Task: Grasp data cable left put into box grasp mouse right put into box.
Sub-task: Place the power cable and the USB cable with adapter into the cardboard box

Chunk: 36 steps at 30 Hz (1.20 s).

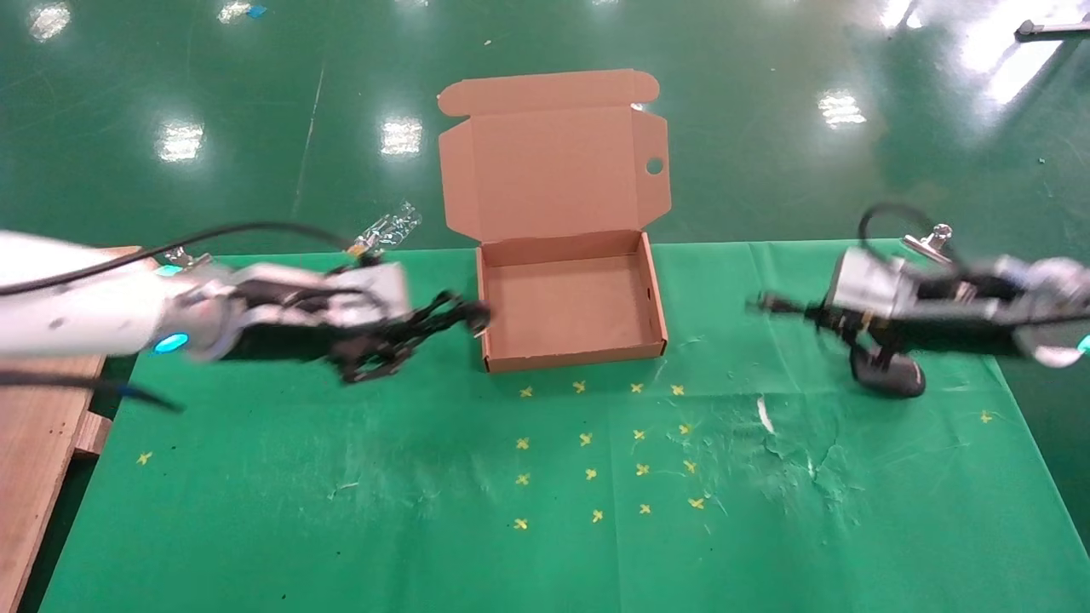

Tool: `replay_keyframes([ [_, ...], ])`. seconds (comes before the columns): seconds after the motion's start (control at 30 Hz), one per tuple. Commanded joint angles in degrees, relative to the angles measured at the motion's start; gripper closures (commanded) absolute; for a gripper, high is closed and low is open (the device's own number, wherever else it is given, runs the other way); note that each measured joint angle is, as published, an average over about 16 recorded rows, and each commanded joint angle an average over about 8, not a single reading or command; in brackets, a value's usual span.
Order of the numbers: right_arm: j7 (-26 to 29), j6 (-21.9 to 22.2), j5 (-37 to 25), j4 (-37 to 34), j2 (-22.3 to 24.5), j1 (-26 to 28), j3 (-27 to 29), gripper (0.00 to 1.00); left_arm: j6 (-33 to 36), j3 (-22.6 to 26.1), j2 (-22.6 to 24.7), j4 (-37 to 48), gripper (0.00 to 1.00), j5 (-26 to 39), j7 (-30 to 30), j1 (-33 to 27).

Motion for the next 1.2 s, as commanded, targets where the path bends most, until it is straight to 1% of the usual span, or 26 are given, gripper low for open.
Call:
replay_keyframes([
  [0.03, 1.1, -0.1, -0.4, 2.2, 1.0, 1.3, 0.6, 1.00, -0.7, -0.3, 2.1, 1.0, 1.00, -0.5, 0.5, -1.8],
  [0.13, 3.4, -1.0, -1.3, 6.1, 2.3, 2.7, 1.0, 1.00, -4.6, 0.9, 7.8, 3.8, 1.00, 2.3, 1.0, -2.2],
  [0.3, 7.0, -3.4, -2.1, 12.1, 4.5, 4.6, 1.7, 1.00, -11.9, 3.7, 16.9, 10.4, 1.00, 8.6, 1.4, -2.4],
  [0.37, 7.9, -4.4, -1.9, 13.5, 5.2, 5.4, 2.0, 1.00, -14.9, 5.2, 19.4, 12.9, 1.00, 10.9, 1.4, -2.5],
  [0.47, 8.2, -5.5, -1.2, 14.5, 5.7, 6.5, 2.4, 1.00, -19.2, 8.0, 21.5, 15.5, 1.00, 13.1, 0.6, -2.6],
  [0.5, 8.1, -5.7, -0.9, 14.6, 5.8, 6.9, 2.6, 1.00, -20.4, 9.2, 21.8, 15.9, 0.93, 13.5, 0.2, -2.6],
  [0.6, 7.7, -6.1, -0.3, 14.6, 5.9, 7.7, 2.9, 1.00, -23.1, 13.2, 22.0, 16.5, 0.56, 14.0, -1.9, -2.7],
  [0.73, 7.4, -5.7, 0.2, 14.6, 5.7, 8.0, 3.2, 1.00, -24.7, 18.3, 22.0, 16.8, 0.06, 13.8, -5.2, -3.7],
  [0.77, 7.3, -5.6, 0.3, 14.5, 5.6, 8.1, 3.2, 1.00, -24.9, 19.5, 22.0, 16.8, 0.00, 13.7, -6.0, -4.0],
  [1.03, 6.7, -4.9, 1.2, 14.5, 5.3, 8.8, 3.9, 1.00, -27.4, 25.9, 21.8, 17.2, 0.00, 12.0, -10.6, -6.3],
  [1.2, 6.3, -4.7, 1.9, 14.6, 4.4, 9.3, 4.0, 1.00, -28.6, 27.1, 20.8, 18.3, 0.00, 9.9, -13.1, -8.1],
])
